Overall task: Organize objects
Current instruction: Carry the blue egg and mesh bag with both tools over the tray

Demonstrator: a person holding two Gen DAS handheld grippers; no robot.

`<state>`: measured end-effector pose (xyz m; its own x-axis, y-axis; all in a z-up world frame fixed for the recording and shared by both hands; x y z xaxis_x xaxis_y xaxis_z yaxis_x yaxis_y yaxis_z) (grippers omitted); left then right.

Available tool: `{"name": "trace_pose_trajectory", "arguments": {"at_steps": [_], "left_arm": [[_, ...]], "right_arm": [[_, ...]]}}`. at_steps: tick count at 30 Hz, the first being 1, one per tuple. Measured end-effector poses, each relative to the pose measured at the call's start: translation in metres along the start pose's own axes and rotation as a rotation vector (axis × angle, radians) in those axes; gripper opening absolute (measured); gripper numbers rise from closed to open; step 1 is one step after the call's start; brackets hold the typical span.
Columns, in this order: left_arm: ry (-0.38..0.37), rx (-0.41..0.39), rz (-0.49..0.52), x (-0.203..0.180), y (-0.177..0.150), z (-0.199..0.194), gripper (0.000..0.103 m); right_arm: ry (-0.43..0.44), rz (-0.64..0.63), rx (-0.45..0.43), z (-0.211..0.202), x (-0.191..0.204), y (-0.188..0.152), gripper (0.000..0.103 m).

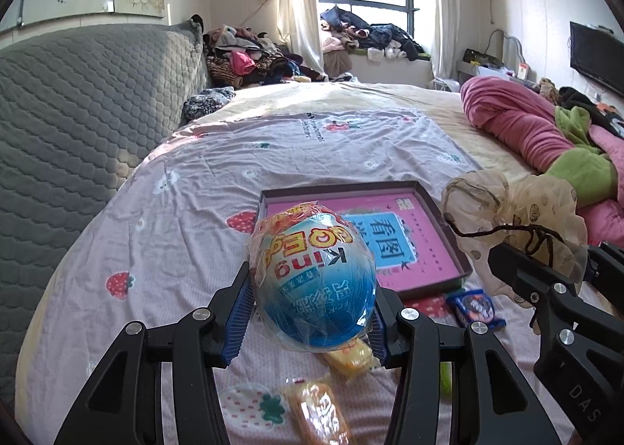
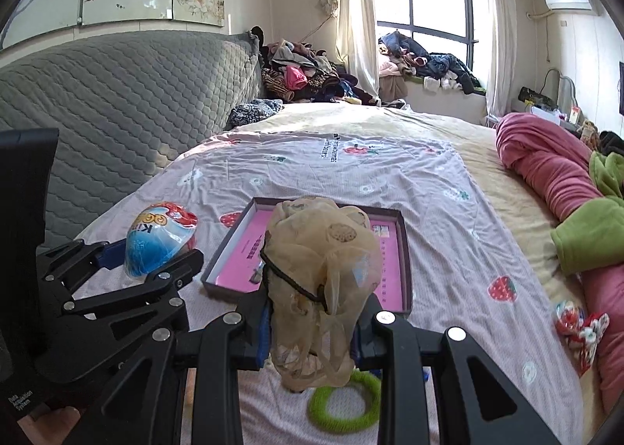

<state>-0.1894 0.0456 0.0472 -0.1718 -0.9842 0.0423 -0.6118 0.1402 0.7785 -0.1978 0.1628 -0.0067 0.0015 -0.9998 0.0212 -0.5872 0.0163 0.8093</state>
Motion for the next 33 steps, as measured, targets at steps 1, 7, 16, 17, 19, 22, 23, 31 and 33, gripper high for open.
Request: {"name": "trace_pose_trajectory", "arguments": {"at_steps": [1, 7, 16, 17, 19, 22, 23, 31, 33], "left_arm": [[0.005, -0.001, -0.001, 0.000, 0.003, 0.003, 0.053], [0.010, -0.004, -0.013, 0.003, 0.022, 0.024, 0.053], [0.025, -0.005, -0.007, 0.005, 0.052, 0.064, 0.053], [0.025, -0.005, -0.010, 0.005, 0.053, 0.068, 0.053], [0.016, 0.003, -0.013, 0.004, 0.056, 0.079, 0.053], [0.010, 0.010, -0.016, 0.001, 0.060, 0.093, 0.053], [0.008, 0.015, -0.020, 0.002, 0.063, 0.099, 0.053], [0.020, 0.030, -0.022, 0.005, 0.076, 0.146, 0.053], [0.009, 0.041, -0.024, 0.004, 0.076, 0.158, 0.053]], "right_arm": [[0.003, -0.002, 0.000, 0.003, 0.000, 0.003, 0.031], [-0.006, -0.029, -0.002, 0.021, -0.006, 0.018, 0.031], [-0.012, -0.047, -0.012, 0.054, -0.018, 0.051, 0.032], [-0.011, -0.046, -0.013, 0.058, -0.020, 0.053, 0.032], [-0.015, -0.046, -0.012, 0.069, -0.023, 0.059, 0.032], [-0.012, -0.050, -0.005, 0.083, -0.026, 0.063, 0.032], [-0.013, -0.050, 0.000, 0.089, -0.027, 0.065, 0.032], [-0.012, -0.050, 0.035, 0.134, -0.037, 0.071, 0.032], [-0.003, -0.044, 0.047, 0.146, -0.040, 0.071, 0.032]]}}
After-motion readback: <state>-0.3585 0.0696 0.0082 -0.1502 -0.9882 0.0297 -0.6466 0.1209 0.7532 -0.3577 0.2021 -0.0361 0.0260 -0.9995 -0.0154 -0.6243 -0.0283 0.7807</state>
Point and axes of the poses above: each gripper's, at about its wrist camera, not at the fingertips, and z roughly the way its jaws point, x to its left, y to its top, the point moved 6 cm from there along z, roughly the way its jaws point, and after that the axes turned 1 degree about x, right-handed, at the moved point
